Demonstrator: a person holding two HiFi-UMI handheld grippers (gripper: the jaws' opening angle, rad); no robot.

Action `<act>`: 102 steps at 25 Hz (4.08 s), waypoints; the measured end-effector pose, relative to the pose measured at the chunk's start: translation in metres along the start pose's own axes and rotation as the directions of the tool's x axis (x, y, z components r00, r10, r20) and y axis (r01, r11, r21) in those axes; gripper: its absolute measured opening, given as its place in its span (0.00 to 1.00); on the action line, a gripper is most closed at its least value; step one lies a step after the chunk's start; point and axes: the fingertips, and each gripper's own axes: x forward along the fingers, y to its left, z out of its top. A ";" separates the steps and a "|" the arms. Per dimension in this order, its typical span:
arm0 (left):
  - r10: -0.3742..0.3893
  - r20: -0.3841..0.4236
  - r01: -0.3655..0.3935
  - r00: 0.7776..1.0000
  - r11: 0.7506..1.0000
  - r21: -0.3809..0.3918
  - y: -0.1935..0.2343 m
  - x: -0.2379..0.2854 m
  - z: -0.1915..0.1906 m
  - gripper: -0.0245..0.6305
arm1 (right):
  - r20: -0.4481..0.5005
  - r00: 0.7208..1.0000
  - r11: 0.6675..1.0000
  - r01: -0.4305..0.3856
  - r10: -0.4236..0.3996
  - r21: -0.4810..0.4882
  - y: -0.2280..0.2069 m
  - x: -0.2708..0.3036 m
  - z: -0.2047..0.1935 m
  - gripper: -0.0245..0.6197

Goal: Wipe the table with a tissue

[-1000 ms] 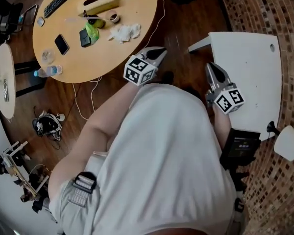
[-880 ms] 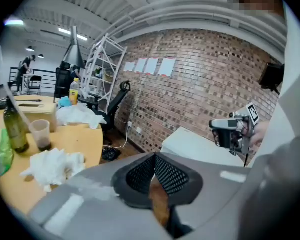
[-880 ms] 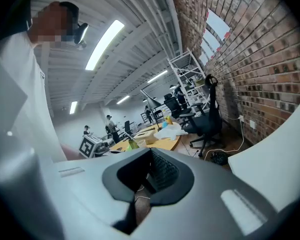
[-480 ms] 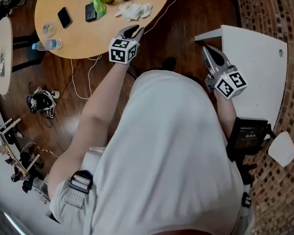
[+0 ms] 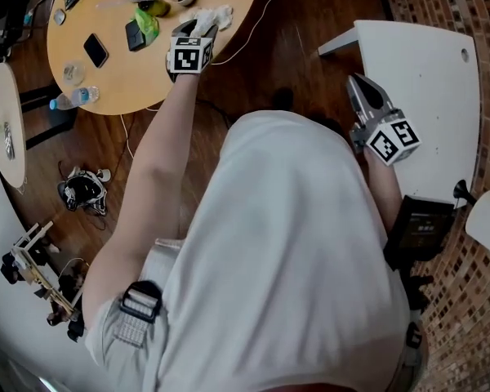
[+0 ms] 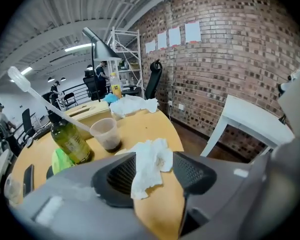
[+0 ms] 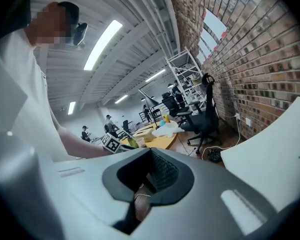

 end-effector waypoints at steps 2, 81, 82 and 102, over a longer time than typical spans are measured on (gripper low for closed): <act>0.011 -0.042 -0.011 0.999 1.000 0.005 0.006 0.011 -0.006 0.42 | 0.012 0.999 0.999 0.032 -0.032 0.016 -0.006 -0.010 -0.004 0.05; -0.692 -0.373 0.716 0.618 0.299 0.631 -0.612 0.030 0.126 0.12 | 0.334 0.635 0.694 0.479 -0.697 0.537 -0.161 -0.360 -0.079 0.05; -0.685 -0.367 0.708 0.630 0.312 0.633 -0.614 0.034 0.129 0.12 | 0.332 0.641 0.698 0.473 -0.691 0.538 -0.163 -0.363 -0.080 0.05; -0.603 -0.322 0.635 0.730 0.424 0.646 -0.644 0.135 0.173 0.12 | 0.292 0.569 0.610 0.512 -0.768 0.605 -0.173 -0.382 -0.082 0.05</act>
